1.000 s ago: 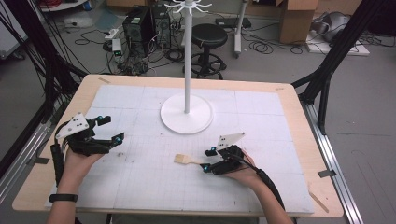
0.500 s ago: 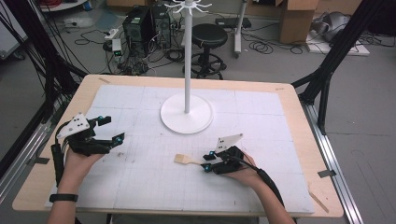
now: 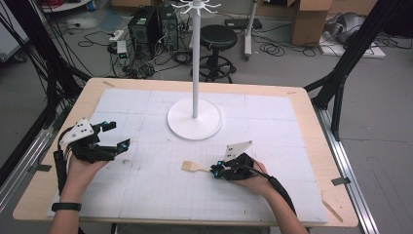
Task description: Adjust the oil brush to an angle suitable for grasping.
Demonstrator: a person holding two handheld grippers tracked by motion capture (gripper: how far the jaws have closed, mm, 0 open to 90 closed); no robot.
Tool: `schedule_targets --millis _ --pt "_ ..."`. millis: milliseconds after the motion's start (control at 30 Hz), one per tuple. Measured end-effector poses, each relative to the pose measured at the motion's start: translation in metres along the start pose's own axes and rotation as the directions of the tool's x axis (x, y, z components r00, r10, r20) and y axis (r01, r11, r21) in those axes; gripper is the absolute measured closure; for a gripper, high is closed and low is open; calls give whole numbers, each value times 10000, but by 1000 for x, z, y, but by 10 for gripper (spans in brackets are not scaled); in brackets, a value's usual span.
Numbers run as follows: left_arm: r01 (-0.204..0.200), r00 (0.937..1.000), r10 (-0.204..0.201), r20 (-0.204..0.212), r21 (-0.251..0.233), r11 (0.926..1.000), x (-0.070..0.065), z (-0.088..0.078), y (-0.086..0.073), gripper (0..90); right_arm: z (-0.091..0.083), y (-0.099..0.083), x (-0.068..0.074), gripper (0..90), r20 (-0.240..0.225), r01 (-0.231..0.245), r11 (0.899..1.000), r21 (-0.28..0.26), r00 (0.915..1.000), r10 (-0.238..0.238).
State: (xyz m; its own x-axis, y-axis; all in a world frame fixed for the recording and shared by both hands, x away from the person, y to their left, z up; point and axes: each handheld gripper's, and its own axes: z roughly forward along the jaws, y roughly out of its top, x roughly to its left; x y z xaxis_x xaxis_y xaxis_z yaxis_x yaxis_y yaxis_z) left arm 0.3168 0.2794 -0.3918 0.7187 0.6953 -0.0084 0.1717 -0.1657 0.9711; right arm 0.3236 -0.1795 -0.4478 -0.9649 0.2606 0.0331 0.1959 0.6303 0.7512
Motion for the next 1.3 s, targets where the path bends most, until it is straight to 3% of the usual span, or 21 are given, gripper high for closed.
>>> schedule_targets --millis 200,500,800,933,1067,1300 --pt "37 10000 -37 13 -41 10000 0 -1 0 140 -5 6 0 815 -38 121 9996 -262 9999 -122" --pt "26 10000 -25 19 -213 9998 1 -3 2 141 -6 44 2 815 -659 886 9946 -543 9936 -921" --pt "10 10000 -9 37 -212 9998 0 -3 2 141 29 79 11 815 -1519 1591 9862 -453 9747 -1642" --pt "20 10000 -19 54 -232 9997 1 -3 2 141 51 91 19 815 -1978 2068 9779 -301 9578 -2086" --pt "42 10000 -41 42 -230 9997 1 -4 2 141 69 99 25 814 -2328 2256 9740 -206 9464 -2241" --pt "32 10000 -30 70 -230 9997 1 -3 2 141 91 104 34 813 -2623 2411 9705 25 9367 -2320"
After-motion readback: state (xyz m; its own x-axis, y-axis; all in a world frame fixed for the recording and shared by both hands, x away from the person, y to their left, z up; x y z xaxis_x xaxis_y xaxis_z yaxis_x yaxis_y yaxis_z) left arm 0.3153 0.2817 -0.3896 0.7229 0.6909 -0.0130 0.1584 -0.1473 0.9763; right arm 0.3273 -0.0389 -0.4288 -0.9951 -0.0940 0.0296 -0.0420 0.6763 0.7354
